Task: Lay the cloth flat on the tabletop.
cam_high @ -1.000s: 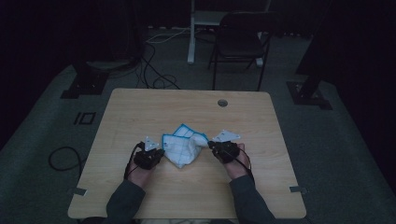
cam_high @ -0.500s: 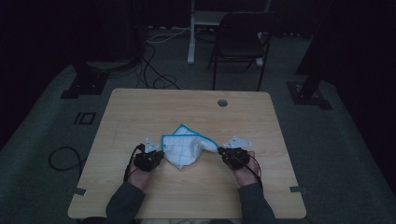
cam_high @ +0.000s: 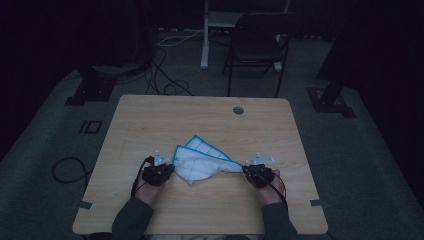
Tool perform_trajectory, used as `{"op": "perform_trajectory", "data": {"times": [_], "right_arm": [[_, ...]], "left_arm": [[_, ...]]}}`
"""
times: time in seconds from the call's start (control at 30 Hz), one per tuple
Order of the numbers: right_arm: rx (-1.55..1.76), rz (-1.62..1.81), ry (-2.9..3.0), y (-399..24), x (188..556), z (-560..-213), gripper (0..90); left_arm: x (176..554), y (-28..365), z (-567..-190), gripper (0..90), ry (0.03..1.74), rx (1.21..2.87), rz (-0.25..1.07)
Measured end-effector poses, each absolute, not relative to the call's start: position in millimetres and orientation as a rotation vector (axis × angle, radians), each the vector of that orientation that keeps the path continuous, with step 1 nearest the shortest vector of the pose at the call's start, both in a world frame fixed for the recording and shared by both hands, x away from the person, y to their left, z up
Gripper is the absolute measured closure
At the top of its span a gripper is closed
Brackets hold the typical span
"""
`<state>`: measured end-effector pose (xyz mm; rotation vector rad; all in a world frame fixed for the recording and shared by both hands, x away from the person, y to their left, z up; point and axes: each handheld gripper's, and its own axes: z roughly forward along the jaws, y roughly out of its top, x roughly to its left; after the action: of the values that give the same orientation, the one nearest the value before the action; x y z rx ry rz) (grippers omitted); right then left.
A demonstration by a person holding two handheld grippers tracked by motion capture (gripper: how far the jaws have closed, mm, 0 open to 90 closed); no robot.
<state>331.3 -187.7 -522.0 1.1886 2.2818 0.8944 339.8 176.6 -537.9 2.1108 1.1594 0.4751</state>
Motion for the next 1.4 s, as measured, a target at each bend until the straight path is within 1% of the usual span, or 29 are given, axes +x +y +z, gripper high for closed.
{"op": "perform_trajectory", "data": {"times": [0.17,0.27,0.4,0.57,0.87,0.97,1.07,1.13,1.33,1.4], "right_arm": [[1.212,0.867,2.29,-191.7,332.1,-526.2,89.1],[1.196,0.863,2.29,-189.9,331.6,-526.0,88.9],[1.201,0.876,2.279,-190.2,330.7,-525.9,88.6],[1.195,0.889,2.27,-190.4,328.6,-526.1,88.5],[1.203,0.896,2.268,-189.9,328.1,-528.0,88.2],[1.202,0.895,2.268,-189.8,328.0,-528.7,88.0],[1.205,0.897,2.267,-189.8,327.9,-528.8,87.7],[1.207,0.897,2.267,-189.7,327.9,-529.2,87.7],[1.203,0.894,2.272,-189.5,328.3,-530.4,87.6],[1.208,0.896,2.272,-189.8,328.6,-530.9,87.6]], "left_arm": [[339.1,177.5,-536.1,84.4,1.158,2.107,0.468],[338.7,180.2,-531.2,75.2,1.172,2.074,0.495],[342.4,182.4,-521.5,72.2,1.175,2.041,0.515],[352.6,181.2,-517.3,71.6,1.187,2.025,0.532],[387.1,170.2,-511.3,68.9,1.198,2.011,0.539],[396.4,167.9,-510.9,67.8,1.197,2.016,0.533],[404.8,166.5,-511.4,62.7,1.198,2.008,0.511],[409.2,165.3,-512.4,61.1,1.2,2.011,0.496],[424.0,161.0,-519.2,59.8,1.216,2.018,0.447],[427.0,159.7,-521.8,57.9,1.224,2.018,0.436]]}}
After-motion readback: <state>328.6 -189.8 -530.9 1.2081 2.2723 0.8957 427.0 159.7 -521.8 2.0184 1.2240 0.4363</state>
